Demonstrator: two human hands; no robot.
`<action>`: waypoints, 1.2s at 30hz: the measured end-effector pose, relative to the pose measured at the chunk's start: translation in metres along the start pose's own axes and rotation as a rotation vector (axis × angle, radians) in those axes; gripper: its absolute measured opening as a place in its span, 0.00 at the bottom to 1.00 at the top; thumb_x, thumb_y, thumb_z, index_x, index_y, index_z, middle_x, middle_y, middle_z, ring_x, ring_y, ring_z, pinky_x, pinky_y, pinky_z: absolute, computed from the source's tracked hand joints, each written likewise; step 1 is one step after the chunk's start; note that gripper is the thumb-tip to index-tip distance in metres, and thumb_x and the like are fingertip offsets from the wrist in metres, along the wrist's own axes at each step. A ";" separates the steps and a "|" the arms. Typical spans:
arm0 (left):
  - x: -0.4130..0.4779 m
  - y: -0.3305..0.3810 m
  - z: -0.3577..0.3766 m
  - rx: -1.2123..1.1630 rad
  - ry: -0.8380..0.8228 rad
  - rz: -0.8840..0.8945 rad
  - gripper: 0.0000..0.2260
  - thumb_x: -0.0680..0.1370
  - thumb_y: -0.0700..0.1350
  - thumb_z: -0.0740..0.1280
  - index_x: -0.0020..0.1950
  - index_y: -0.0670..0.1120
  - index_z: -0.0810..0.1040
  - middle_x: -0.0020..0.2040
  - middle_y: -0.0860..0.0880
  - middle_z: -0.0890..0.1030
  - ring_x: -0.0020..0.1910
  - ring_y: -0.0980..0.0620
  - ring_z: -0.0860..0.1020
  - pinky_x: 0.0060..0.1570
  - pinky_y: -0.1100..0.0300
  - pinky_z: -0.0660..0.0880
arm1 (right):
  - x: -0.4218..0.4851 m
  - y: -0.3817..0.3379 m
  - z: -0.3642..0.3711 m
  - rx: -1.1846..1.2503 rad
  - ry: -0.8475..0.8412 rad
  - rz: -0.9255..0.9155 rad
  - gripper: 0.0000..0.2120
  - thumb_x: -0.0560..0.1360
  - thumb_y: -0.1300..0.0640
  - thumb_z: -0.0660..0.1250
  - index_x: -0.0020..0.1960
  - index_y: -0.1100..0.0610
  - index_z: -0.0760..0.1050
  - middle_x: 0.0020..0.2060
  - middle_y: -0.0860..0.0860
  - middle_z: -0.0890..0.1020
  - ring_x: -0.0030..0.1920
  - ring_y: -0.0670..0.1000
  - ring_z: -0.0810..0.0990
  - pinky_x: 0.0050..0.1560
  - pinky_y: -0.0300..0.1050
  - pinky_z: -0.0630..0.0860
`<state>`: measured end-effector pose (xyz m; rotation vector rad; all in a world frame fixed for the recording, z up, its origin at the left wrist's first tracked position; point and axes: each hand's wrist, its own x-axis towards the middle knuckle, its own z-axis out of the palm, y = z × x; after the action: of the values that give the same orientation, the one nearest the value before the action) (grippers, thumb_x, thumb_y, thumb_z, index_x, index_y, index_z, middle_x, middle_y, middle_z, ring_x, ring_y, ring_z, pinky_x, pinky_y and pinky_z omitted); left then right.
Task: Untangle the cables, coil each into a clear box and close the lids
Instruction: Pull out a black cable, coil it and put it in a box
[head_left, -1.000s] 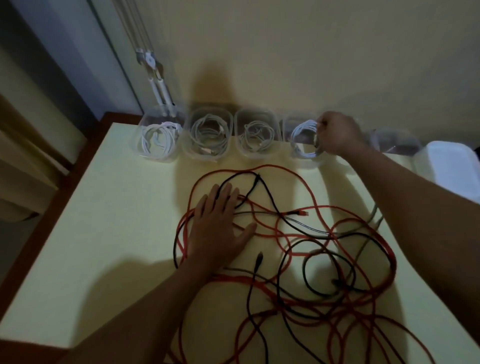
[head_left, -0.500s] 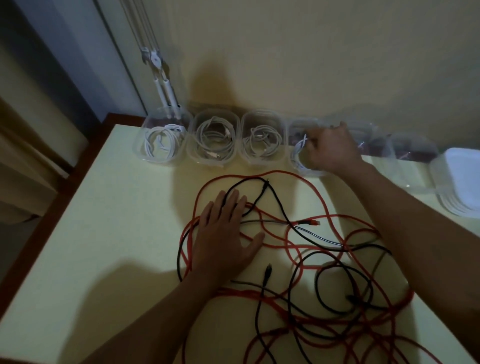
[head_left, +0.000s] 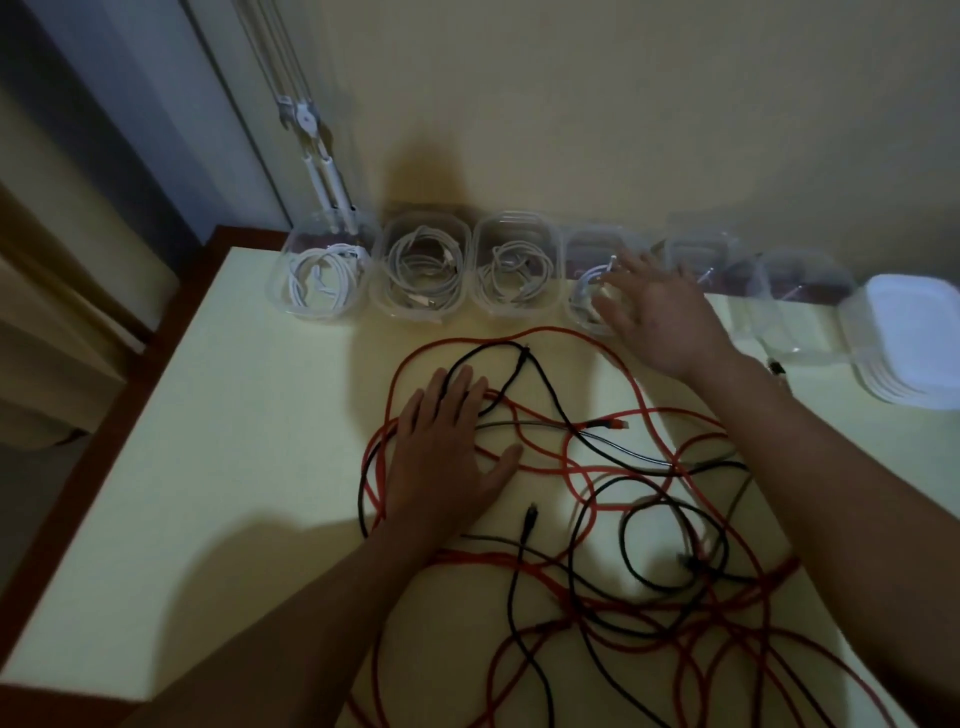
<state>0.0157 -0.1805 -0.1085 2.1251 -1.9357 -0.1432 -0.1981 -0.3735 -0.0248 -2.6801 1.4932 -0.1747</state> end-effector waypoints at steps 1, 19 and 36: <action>0.001 0.000 0.000 0.004 0.007 0.000 0.36 0.78 0.69 0.54 0.80 0.50 0.61 0.81 0.50 0.59 0.81 0.49 0.52 0.78 0.48 0.51 | -0.010 -0.003 -0.003 0.026 0.050 -0.010 0.22 0.80 0.45 0.55 0.65 0.54 0.78 0.69 0.55 0.75 0.70 0.59 0.72 0.68 0.61 0.65; -0.072 0.038 -0.029 -0.083 -0.088 0.178 0.38 0.79 0.70 0.47 0.83 0.48 0.49 0.83 0.50 0.45 0.81 0.48 0.41 0.78 0.46 0.42 | -0.328 -0.066 0.033 0.116 0.067 0.084 0.24 0.81 0.41 0.61 0.74 0.50 0.72 0.80 0.56 0.60 0.79 0.63 0.60 0.73 0.63 0.63; -0.083 0.019 -0.027 0.212 -0.168 0.292 0.26 0.82 0.57 0.49 0.78 0.48 0.65 0.79 0.46 0.64 0.77 0.40 0.64 0.69 0.40 0.69 | -0.251 -0.032 0.028 0.050 -0.031 0.222 0.12 0.80 0.49 0.66 0.60 0.49 0.82 0.64 0.48 0.80 0.64 0.54 0.77 0.68 0.55 0.69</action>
<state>-0.0045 -0.0963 -0.0864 1.9767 -2.4325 -0.0625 -0.2983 -0.1429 -0.0652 -2.4440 1.7369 -0.1539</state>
